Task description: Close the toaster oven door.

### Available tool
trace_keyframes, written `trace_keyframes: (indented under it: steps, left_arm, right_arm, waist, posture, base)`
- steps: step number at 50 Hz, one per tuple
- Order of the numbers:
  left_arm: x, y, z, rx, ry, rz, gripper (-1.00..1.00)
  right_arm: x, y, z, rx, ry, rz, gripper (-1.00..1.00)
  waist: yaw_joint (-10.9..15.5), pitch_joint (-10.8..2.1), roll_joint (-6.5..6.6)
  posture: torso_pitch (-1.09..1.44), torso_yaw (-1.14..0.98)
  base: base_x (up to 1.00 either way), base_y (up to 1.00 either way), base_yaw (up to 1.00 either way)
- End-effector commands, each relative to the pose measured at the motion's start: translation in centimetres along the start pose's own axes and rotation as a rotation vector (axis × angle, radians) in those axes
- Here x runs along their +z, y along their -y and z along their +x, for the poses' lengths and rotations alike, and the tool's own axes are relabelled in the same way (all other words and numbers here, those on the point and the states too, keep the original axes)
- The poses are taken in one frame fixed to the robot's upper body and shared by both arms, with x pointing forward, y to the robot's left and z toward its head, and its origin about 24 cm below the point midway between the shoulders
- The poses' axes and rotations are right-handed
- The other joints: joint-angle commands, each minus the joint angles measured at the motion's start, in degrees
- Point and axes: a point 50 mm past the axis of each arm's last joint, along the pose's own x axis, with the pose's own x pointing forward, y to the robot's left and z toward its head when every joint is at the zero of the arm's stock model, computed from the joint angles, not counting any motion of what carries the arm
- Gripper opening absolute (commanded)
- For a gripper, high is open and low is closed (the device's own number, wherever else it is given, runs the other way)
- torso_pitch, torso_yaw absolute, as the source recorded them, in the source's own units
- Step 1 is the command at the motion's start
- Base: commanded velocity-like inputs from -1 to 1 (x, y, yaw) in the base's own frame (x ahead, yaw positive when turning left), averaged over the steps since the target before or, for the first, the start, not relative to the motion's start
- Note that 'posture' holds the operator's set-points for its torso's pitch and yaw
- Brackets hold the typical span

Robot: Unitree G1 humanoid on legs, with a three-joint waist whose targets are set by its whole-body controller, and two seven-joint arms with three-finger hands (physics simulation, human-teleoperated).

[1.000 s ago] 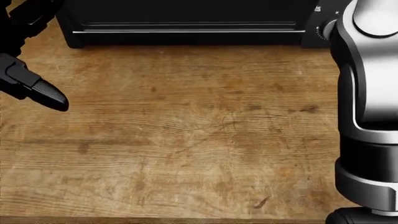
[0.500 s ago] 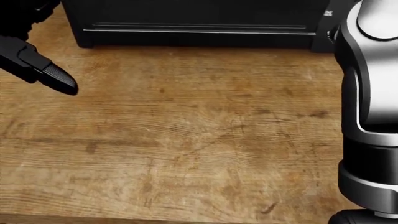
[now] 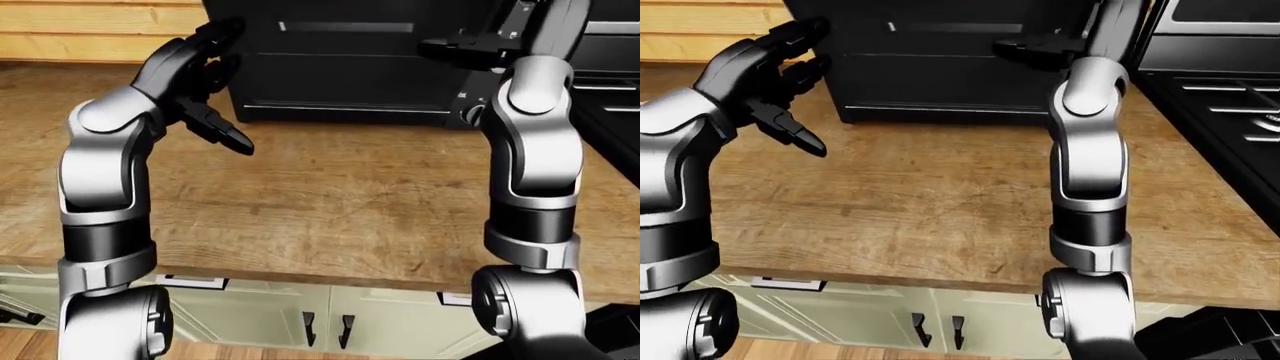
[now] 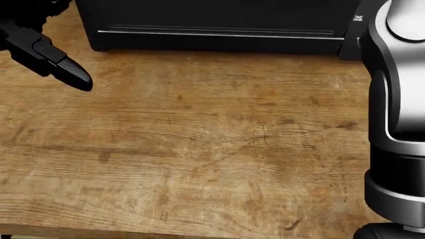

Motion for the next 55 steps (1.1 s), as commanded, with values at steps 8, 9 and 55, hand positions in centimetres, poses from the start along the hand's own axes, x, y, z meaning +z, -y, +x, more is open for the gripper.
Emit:
trace_keyframes:
  steps: [8, 9, 55]
  left_arm:
    - [1.9, -0.1, 0.0, 0.012, 0.058, 0.054, 1.0]
    - [1.9, 0.0, 0.0, 0.008, 0.057, 0.055, 1.0]
    - [4.5, -0.1, 3.1, -0.026, 0.086, 0.081, 1.0]
  right_arm:
    - [1.8, 0.4, 0.2, -0.023, 0.079, 0.029, 1.0]
    - [1.8, 0.4, 0.1, -0.023, 0.079, 0.028, 1.0]
    - [0.3, 2.7, 0.8, -0.198, -0.001, 0.004, 1.0]
  waist:
    - [0.0, -1.56, 0.0]
    - [0.0, -1.56, -0.01]
    - [0.7, -1.64, -0.86]
  posture:
    - [0.0, 0.0]
    - [0.0, 0.0]
    - [0.0, 0.0]
  base:
    - [0.0, 0.0, 0.0]
    - [0.0, 0.0, 0.0]
    - [0.0, 0.0, 0.0]
